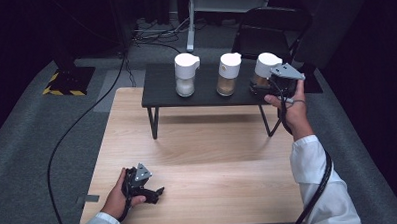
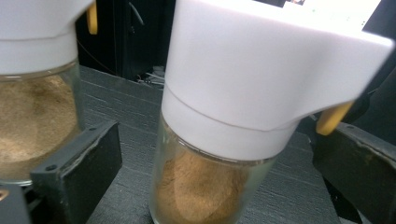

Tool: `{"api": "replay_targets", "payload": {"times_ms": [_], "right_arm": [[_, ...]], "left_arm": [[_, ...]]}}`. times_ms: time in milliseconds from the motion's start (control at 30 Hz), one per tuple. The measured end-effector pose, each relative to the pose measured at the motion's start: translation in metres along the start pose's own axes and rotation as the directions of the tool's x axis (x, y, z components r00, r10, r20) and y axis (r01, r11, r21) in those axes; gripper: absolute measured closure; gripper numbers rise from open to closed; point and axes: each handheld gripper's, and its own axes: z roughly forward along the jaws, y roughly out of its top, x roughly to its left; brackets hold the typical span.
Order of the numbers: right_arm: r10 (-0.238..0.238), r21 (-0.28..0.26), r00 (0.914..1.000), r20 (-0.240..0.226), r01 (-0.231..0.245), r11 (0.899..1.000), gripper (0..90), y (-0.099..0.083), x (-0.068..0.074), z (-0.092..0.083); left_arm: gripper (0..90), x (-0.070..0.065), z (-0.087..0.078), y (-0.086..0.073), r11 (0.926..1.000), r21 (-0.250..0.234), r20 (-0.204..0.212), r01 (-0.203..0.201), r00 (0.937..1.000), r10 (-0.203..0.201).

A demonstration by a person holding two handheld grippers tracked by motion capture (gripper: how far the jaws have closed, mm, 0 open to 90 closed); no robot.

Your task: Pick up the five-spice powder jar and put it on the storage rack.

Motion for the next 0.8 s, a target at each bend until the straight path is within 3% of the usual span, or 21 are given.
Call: {"api": "replay_targets", "payload": {"times_ms": [567,633,800], "right_arm": [[-0.059,-0.047,0.998,0.023,0.06,0.997,0.9,-0.023,0.007,-0.02],[-0.09,-0.052,0.995,0.044,0.093,0.994,0.8,-0.027,0.01,-0.023],[-0.099,-0.089,0.9946,0.033,0.101,0.991,0.8,-0.04,0.008,-0.034]], "left_arm": [[0.0,0.0,0.0,0.0,1.0,0.0,0.0,0.0,1.0,0.0],[0.0,0.0,0.0,0.0,1.0,0.0,0.0,0.0,1.0,0.0],[0.0,0.0,0.0,0.0,1.0,-0.001,0.0,0.0,1.0,0.0]]}}
